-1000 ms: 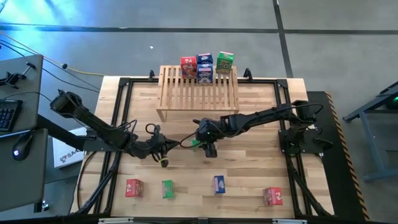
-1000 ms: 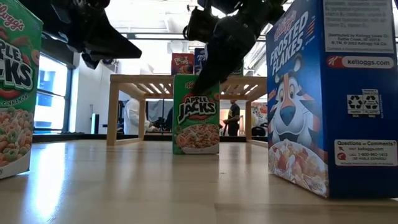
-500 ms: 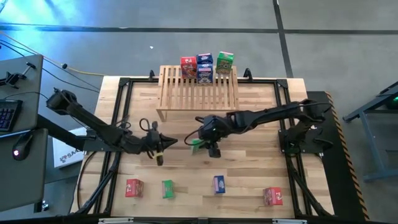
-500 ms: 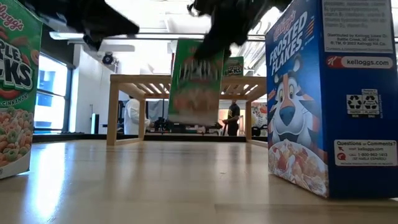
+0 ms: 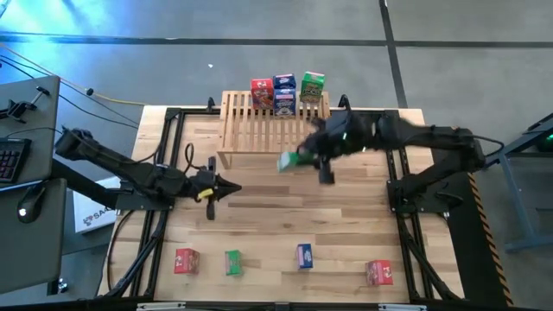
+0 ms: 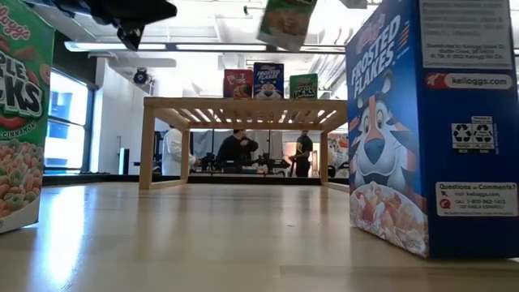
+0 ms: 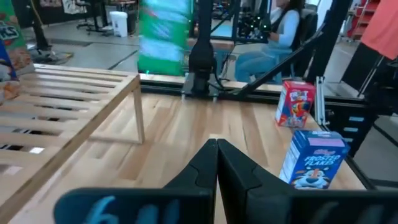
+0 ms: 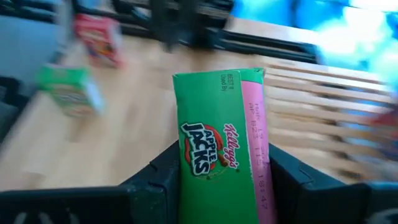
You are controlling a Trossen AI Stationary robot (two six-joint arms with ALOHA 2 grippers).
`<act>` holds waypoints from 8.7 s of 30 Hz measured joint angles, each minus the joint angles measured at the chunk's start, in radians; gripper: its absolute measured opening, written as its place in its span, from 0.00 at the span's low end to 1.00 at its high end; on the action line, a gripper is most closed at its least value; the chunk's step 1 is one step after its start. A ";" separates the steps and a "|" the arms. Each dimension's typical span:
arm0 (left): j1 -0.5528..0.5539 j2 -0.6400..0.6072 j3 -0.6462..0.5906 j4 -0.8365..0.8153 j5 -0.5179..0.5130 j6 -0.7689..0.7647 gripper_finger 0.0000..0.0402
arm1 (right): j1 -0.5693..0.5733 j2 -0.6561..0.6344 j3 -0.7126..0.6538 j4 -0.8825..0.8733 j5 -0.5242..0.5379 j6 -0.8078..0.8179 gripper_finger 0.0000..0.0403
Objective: Stack cereal on shelf
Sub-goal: Put the top green cereal box aligned with the other green cereal box on the shelf, then put the right red cereal box aligned with the other red cereal box on the shelf
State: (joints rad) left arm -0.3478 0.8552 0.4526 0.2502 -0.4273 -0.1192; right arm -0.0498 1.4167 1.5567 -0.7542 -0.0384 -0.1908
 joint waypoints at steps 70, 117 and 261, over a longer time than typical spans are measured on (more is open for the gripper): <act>0.144 0.009 -0.001 -0.132 0.153 0.039 0.00 | -0.256 -0.211 -0.507 0.588 0.136 -0.040 0.01; 0.231 0.189 -0.167 0.473 0.269 0.193 0.00 | 1.038 0.244 -0.080 -0.511 -0.016 2.532 0.75; 0.228 0.189 -0.167 0.443 0.287 0.145 0.02 | 0.134 0.466 0.286 -0.227 0.140 0.286 0.60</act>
State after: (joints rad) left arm -0.1196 1.0443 0.2852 0.6930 -0.1402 0.0255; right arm 0.0843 1.8822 1.8425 -0.9812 0.1017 0.0950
